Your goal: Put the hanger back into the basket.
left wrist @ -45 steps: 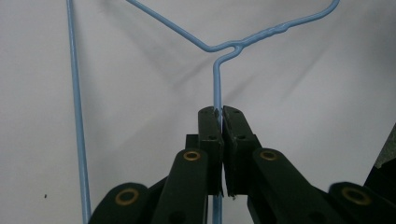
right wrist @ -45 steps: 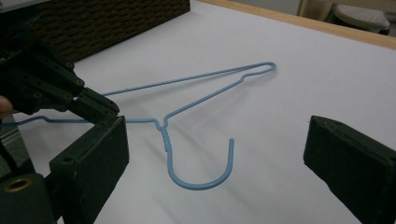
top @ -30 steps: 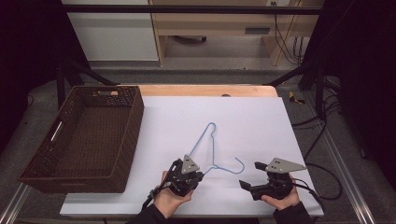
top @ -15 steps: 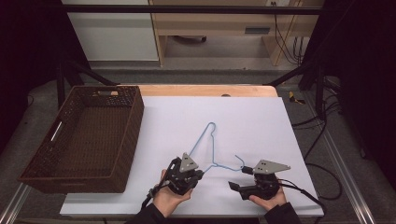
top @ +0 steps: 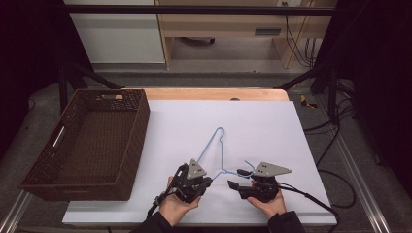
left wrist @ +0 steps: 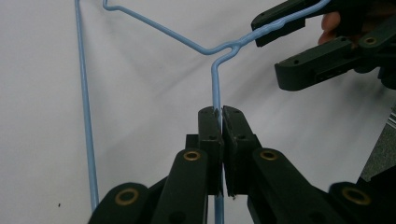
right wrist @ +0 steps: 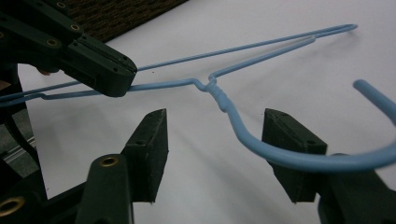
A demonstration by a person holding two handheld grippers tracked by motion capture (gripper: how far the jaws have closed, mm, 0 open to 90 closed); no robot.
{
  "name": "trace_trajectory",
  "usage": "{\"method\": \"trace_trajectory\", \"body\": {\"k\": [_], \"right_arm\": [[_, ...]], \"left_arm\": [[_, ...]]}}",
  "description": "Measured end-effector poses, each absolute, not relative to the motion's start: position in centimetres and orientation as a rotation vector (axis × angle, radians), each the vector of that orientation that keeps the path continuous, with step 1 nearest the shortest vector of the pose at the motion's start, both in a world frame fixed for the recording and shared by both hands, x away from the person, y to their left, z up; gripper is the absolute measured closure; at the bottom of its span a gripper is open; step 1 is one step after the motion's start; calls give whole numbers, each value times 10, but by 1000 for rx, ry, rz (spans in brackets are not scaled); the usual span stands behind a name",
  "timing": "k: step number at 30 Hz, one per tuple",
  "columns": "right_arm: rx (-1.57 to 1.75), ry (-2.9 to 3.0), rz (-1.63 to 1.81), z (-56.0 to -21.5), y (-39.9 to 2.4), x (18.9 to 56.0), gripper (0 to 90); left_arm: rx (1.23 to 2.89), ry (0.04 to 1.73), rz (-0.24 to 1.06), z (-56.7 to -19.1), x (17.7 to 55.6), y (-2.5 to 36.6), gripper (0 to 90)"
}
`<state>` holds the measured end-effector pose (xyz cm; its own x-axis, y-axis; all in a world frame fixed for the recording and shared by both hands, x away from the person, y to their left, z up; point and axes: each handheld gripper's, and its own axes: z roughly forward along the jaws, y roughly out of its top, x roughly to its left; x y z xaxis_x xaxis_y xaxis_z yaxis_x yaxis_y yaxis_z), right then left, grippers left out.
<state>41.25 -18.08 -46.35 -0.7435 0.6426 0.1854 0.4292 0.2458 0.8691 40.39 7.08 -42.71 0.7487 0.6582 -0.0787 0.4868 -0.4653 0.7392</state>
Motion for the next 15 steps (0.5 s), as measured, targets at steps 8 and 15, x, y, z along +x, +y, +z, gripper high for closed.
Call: {"method": "trace_trajectory", "body": {"k": [8,15], "right_arm": [[1005,2283,1540,-465,-178,415,575],[1009,2263,1576,-466,-176,415,660]], "left_arm": [[2165,848,275,-429,404,70,872],[2163,850,273,-429,404,70,871]]}}
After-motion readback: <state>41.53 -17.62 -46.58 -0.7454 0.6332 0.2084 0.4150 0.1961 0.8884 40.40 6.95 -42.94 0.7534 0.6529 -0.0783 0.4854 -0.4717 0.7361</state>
